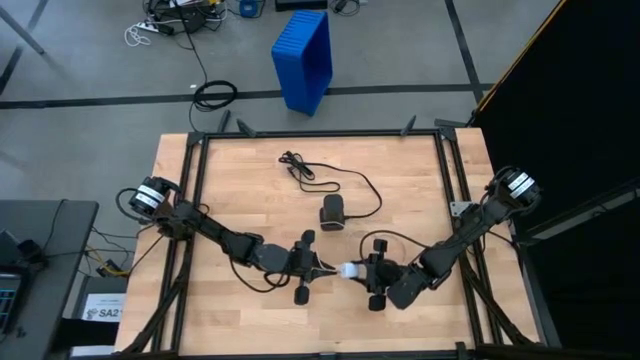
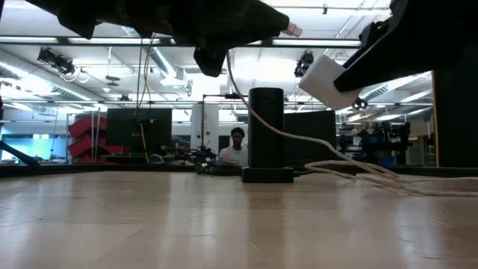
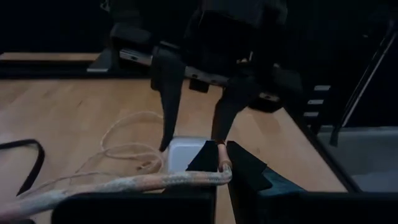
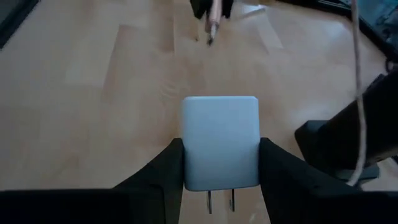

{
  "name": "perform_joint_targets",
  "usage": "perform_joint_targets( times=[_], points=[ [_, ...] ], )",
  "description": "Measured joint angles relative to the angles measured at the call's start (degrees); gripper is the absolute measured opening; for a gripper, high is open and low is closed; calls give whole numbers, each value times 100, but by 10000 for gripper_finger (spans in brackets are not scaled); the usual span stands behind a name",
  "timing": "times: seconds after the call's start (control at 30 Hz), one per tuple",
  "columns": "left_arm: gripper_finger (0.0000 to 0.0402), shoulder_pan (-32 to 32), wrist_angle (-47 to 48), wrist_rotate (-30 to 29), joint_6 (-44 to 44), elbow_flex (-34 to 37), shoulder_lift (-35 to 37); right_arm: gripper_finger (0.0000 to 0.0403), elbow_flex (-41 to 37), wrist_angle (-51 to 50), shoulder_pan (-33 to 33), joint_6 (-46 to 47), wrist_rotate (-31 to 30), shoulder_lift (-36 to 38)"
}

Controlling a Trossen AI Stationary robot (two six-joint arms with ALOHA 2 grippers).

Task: Plug in charger
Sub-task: Insert the charger cable into the charger adapter

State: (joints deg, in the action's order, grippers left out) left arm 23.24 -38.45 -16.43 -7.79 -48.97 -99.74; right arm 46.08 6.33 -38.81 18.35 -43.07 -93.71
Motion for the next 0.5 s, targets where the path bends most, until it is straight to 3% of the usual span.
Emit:
perform_joint_targets(
  times=[0.43,0.5],
  points=[
    [0,4,139,2,-167,-9,0,136,-613,1611,81,-447,262,2],
    [0,4,183,2,-170,-9,0,94,-677,1796,118,-485,314,3]
  ],
)
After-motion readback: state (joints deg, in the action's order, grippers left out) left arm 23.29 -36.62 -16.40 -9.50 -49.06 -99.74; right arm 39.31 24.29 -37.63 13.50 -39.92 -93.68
